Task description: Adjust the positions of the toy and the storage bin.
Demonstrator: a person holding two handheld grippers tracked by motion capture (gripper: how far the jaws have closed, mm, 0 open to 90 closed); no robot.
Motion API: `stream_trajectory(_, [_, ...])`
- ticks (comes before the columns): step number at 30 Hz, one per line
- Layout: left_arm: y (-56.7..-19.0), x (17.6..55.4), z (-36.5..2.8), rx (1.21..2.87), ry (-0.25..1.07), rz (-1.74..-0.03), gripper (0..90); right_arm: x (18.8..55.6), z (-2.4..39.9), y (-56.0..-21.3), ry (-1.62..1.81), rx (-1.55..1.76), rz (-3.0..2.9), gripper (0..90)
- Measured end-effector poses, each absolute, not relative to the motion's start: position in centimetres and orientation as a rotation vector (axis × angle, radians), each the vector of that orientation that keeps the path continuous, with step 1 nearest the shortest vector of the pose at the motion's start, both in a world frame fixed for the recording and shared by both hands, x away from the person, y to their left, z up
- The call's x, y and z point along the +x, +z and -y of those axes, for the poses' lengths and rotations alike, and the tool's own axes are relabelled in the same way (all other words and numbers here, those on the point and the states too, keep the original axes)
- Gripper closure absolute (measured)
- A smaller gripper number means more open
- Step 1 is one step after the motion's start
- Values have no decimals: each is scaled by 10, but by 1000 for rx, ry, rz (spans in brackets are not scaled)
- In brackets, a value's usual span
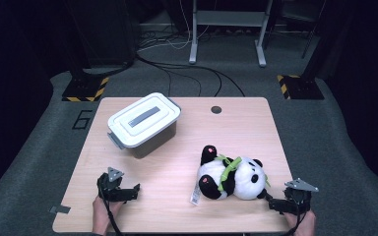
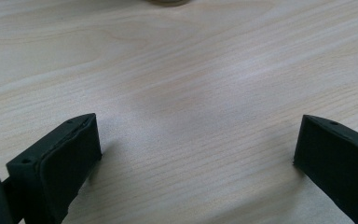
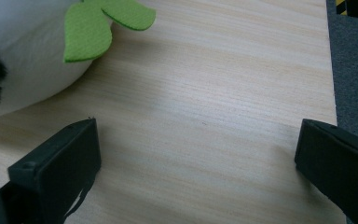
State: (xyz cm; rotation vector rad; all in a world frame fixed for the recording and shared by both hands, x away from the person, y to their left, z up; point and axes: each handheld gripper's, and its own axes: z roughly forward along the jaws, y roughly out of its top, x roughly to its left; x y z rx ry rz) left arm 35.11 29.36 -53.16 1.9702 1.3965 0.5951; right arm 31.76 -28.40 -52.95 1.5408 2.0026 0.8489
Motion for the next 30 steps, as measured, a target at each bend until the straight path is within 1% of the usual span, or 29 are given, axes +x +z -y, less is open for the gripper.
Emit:
stream_trajectory(13, [-531,351,-294,1974,594,-1396,0,317,283,-528,841,1534,-2034,0])
stream_trajectory(20, [-531,351,-293,1975,589,-1399,0,313,286,-523,894,1561,-2065,0])
stream_trajectory(30, [-531,351,-293,1972,594,-1399,0,302,283,-503,885,1519,-2076,0])
